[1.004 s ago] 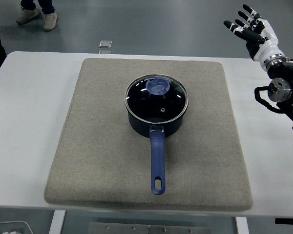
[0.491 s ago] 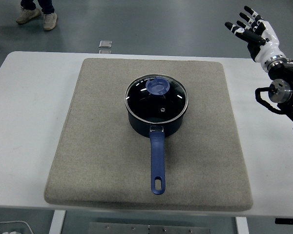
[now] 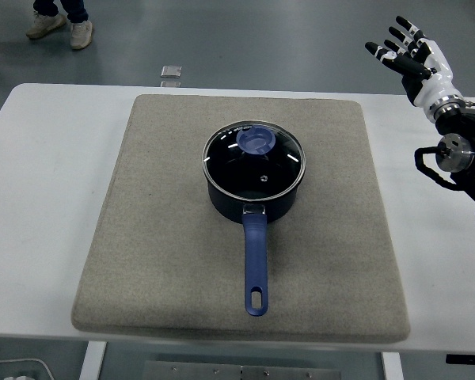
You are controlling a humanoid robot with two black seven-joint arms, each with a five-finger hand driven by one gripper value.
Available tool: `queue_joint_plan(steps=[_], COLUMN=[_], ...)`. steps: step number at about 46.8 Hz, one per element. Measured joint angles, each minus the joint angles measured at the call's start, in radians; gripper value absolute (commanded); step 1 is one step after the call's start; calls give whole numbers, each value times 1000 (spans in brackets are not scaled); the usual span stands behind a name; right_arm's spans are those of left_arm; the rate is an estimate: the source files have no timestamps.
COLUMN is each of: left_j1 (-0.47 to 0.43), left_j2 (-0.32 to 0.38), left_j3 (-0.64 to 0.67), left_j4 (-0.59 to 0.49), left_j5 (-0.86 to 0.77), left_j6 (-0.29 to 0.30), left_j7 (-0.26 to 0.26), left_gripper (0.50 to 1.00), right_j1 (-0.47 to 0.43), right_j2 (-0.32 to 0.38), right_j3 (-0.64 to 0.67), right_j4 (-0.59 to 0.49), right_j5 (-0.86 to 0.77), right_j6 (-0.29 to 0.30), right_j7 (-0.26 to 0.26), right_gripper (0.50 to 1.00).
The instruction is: Lift the pot lid and place it to the right of the pot.
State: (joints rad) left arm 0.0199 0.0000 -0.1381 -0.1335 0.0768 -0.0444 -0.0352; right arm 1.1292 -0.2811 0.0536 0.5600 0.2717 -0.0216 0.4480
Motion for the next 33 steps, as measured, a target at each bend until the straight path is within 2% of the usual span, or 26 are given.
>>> queue_joint_plan(steps=[23, 33], left_j1=[0, 0], left_j2=[0, 0], left_j3=[0, 0], left_j4=[0, 0], left_j5=[0, 0], left_j6=[0, 0], left_j7=[0, 0], left_gripper=[1000, 1000], right_j1=[-10, -8], right_j2=[-4, -53], right_j3=[-1, -5], right_j4=[-3, -24], right_j5=[-2, -99], right_j6=[-2, 13], right_j7=[0, 0], right_gripper=[948, 948])
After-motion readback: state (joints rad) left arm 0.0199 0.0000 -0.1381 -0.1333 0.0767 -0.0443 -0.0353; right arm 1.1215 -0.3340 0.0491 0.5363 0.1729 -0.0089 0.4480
